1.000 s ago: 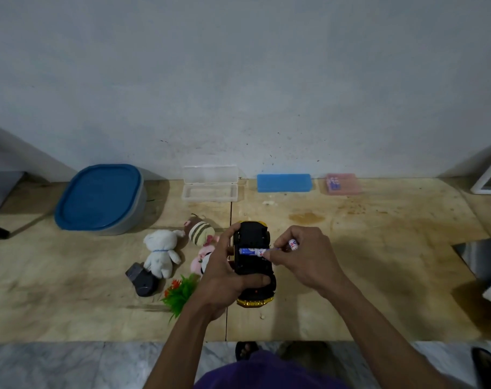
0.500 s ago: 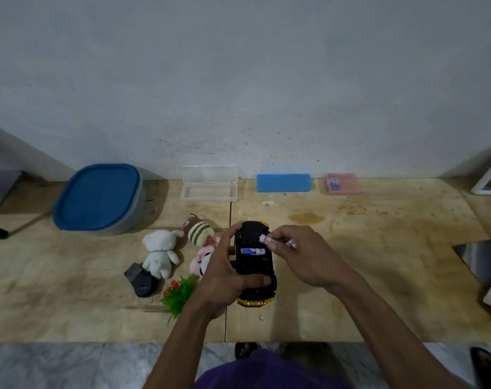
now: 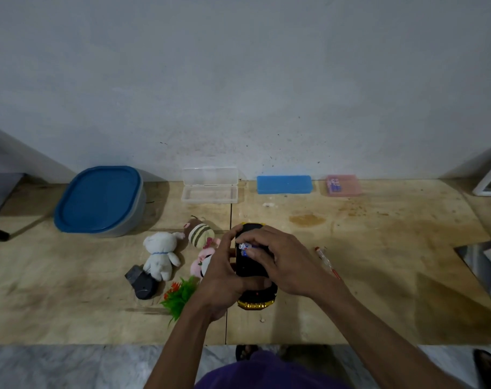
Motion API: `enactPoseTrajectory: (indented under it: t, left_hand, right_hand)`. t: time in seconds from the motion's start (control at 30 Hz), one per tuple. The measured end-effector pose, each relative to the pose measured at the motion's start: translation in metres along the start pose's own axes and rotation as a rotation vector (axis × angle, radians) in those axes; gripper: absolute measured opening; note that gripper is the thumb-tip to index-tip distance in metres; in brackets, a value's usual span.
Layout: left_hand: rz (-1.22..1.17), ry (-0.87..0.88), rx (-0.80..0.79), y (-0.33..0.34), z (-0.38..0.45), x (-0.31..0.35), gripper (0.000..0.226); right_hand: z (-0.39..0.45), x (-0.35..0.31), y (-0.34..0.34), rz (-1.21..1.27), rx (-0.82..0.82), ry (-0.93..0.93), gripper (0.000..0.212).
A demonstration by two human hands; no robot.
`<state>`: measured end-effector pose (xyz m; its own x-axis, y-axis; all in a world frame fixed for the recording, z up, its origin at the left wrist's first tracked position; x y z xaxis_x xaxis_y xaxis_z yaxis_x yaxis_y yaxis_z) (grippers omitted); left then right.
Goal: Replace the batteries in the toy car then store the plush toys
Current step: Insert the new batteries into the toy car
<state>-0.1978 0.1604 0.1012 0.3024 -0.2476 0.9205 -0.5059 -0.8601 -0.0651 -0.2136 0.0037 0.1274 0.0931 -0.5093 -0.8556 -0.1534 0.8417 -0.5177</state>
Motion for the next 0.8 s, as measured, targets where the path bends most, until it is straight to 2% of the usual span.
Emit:
enactPoseTrajectory:
  t: [0.2, 0.47, 0.63, 0.8]
  left_hand:
    - [-0.058, -0.025, 0.002, -0.0003, 0.0007, -0.0029, 0.107]
    - [-0.067, -0.029, -0.011, 0.0032, 0.0007, -0.0018, 0.11]
    - [-0.057, -0.02, -0.008, 0.0081, -0.0022, -0.0008, 0.112]
    - [-0.021, 0.004, 0.004, 0.0068, -0.0033, -0.0041, 0.113]
  right_hand:
    - [0.003, -0.0007, -0.0006, -0.151, 0.011, -0.067, 0.017]
    - [0.0077, 0.0022, -0.0021, -0.378, -0.095, -0.207, 0.029]
    - [0.005, -0.0008, -0.0015, -0.37, -0.107, -0.144, 0.032]
    - [0.0025, -0.0004, 0.0018, -0.4, -0.125, -0.051, 0.027]
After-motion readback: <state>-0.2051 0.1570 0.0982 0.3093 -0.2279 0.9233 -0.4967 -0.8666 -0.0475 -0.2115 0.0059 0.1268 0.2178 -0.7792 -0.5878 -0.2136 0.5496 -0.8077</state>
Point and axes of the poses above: each hand's wrist, its own z-axis towards the middle knuckle, its own y-axis out of the palm, x = y × z, the point moved 1 cm from there along z, towards the middle knuckle, and after that the axes turned 10 degrees about z, right-handed, at the moved point
